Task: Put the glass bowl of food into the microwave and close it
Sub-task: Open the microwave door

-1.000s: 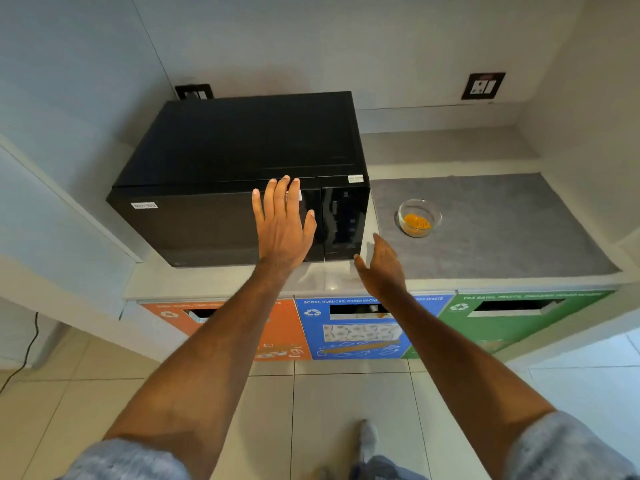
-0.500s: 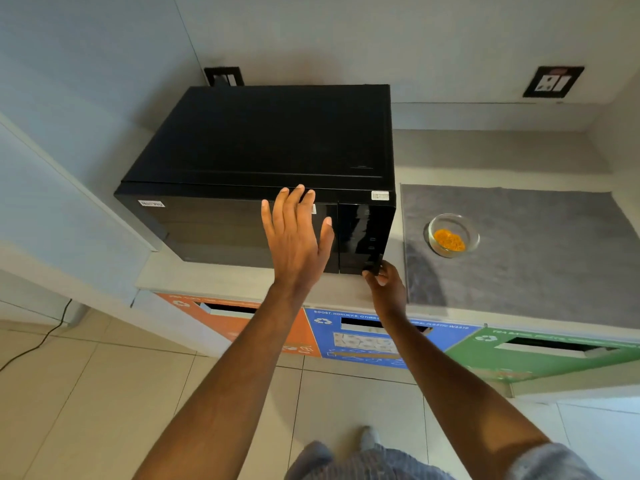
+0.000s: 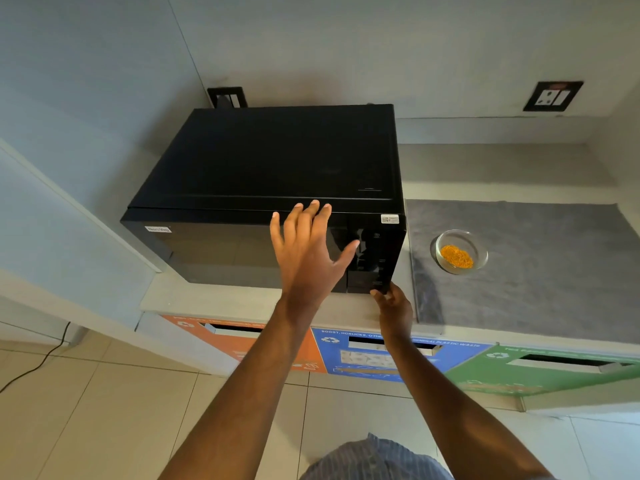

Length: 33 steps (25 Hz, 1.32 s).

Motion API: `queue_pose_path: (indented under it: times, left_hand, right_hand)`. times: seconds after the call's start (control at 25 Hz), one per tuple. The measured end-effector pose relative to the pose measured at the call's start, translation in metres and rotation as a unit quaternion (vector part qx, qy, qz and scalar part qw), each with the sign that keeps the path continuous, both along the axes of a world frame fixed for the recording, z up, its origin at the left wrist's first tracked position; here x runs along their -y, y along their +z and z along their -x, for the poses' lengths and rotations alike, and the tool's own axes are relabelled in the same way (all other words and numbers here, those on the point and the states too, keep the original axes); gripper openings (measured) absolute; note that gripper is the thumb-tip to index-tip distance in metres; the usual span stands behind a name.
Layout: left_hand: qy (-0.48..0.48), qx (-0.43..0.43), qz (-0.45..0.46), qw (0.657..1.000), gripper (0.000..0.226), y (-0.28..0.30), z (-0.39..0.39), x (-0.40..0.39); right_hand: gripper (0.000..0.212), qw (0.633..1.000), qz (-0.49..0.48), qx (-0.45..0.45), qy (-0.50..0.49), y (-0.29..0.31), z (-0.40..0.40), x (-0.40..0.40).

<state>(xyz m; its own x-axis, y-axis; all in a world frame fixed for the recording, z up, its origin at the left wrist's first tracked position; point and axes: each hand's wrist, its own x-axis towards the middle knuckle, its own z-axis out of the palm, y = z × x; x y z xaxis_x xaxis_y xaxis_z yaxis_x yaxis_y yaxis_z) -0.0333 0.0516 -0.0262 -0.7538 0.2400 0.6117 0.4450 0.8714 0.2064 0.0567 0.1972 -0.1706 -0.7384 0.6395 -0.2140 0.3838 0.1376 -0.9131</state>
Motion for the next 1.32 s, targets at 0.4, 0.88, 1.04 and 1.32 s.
queue_pose_path:
  times: [0.4,0.88,1.04,1.32]
  left_hand:
    - [-0.015,-0.023,0.000,1.000,0.071,0.005,0.004,0.004]
    - [-0.018,-0.020,0.007,1.000,0.072,0.009,0.004,0.005]
    - [-0.023,-0.021,0.013,0.999,0.073,0.009,0.006,0.007]
    - [-0.029,-0.026,0.008,0.999,0.072,0.007,0.008,0.007]
  right_hand:
    - [0.040,1.000,-0.010,-0.008,-0.028,0.001,0.000,0.008]
    - [0.044,1.000,-0.012,-0.002,0.013,0.006,-0.001,0.003]
    - [0.067,0.998,-0.029,0.034,0.032,0.011,0.007,0.005]
    - [0.069,0.997,-0.064,0.048,-0.015,0.010,0.016,0.016]
